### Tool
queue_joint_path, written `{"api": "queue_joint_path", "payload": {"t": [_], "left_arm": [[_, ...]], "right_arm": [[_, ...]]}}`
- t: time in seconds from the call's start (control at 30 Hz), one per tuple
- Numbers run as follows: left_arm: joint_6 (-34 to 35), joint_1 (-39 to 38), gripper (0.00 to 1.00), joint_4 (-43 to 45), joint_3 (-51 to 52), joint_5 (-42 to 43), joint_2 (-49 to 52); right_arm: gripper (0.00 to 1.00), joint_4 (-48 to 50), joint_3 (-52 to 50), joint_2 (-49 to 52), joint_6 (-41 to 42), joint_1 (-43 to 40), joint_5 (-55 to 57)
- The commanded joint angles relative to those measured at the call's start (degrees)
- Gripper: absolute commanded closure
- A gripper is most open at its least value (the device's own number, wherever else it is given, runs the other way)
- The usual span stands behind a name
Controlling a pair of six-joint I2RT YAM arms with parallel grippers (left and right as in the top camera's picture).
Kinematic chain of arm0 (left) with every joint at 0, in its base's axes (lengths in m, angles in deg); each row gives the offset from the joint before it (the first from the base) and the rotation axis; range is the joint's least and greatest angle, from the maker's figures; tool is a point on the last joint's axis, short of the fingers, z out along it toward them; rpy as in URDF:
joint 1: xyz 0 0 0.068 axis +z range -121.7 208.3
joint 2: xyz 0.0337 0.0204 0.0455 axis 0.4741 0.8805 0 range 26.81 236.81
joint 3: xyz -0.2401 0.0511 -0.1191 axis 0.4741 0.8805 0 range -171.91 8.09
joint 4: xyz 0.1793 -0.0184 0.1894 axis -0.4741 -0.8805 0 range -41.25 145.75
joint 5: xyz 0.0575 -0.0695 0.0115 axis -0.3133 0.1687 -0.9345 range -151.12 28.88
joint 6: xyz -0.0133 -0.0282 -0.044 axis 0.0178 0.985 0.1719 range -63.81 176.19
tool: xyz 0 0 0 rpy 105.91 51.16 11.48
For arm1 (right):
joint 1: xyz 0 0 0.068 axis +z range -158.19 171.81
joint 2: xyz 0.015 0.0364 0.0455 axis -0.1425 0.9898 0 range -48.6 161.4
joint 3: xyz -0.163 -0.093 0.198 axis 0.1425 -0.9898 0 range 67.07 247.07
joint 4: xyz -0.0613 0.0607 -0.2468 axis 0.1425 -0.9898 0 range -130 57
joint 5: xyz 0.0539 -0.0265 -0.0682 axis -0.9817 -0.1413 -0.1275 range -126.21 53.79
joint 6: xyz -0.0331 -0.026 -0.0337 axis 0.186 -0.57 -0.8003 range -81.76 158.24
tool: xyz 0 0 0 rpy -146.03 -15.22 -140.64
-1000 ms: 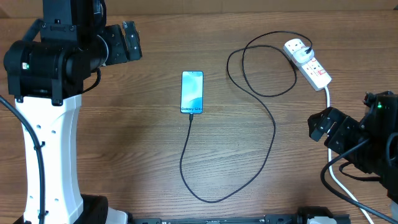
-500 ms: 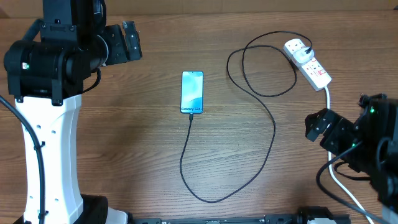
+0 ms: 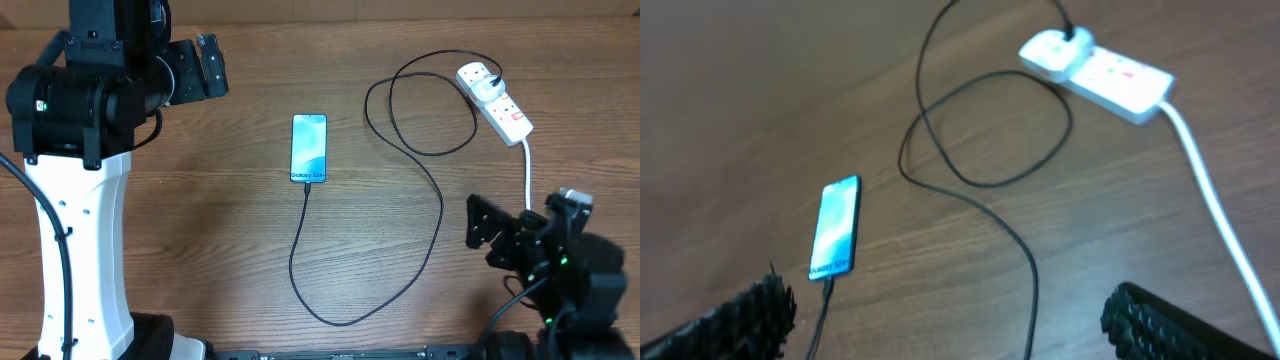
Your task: Plug charger to phone and switch on socket
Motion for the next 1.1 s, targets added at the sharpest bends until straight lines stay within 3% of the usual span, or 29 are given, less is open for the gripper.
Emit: {"api": "queue_joint_path", "payload": {"t": [0.0,0.27,0.67,0.9,1.07], "left_arm": [[0.9,-0.2,0.0,0.0,0.0,-0.7,0.3],[0.9,-0.2,0.0,0.0,0.0,-0.7,0.3],[0.9,-0.2,0.0,0.0,0.0,-0.7,0.3],[0.9,-0.2,0.0,0.0,0.0,-0.7,0.3],[0.9,-0.2,0.0,0.0,0.0,-0.7,0.3]], "right_arm": [[0.0,6.2,-7.6,-5.2,-1.9,0.9,-2.4],[0.0,25.1,-25.4,-15.6,-4.5,1.2,-4.7],[0.0,43.8,-37.5,-20.9,-11.8,1.2,-4.9],[0.0,48.0,-41.7,-23.1,-12.0,1.4,-4.9],[0.0,45.9,-42.1,-26.7,-14.2,3.0,-1.9]]}}
